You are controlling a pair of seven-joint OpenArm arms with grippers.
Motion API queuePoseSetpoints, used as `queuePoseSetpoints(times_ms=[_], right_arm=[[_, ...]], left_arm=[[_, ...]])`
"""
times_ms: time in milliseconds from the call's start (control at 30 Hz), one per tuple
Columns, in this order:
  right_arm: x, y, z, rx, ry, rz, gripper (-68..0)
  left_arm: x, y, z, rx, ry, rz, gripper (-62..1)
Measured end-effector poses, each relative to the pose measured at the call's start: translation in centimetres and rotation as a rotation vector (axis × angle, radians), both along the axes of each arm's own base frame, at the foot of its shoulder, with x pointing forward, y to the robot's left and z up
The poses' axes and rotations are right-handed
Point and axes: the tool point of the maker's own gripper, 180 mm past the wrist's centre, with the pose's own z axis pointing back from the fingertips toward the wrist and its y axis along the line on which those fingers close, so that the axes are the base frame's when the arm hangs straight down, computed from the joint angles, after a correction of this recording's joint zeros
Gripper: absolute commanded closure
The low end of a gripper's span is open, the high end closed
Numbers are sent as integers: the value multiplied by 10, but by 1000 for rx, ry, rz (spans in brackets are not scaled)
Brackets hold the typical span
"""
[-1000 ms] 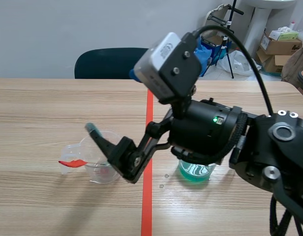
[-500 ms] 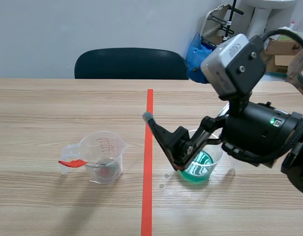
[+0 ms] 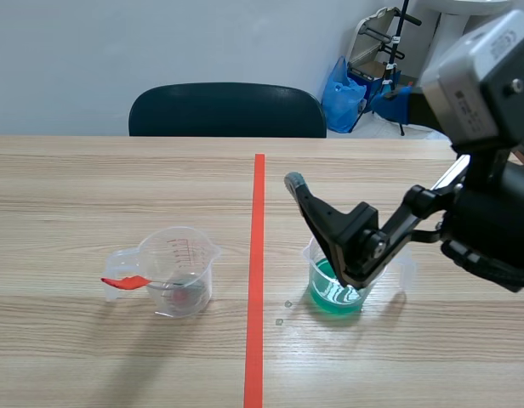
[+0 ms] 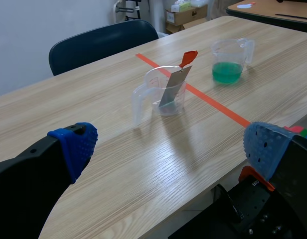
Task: Do the redox reaction experiment
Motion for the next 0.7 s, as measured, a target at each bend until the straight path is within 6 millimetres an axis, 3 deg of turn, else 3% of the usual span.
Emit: queuePoseSetpoints(times_ms=[700], right_arm=[[-9,-44,-10,45,87,-109,-679]], left_arm=[[0,0,0,0,0,0,-623]])
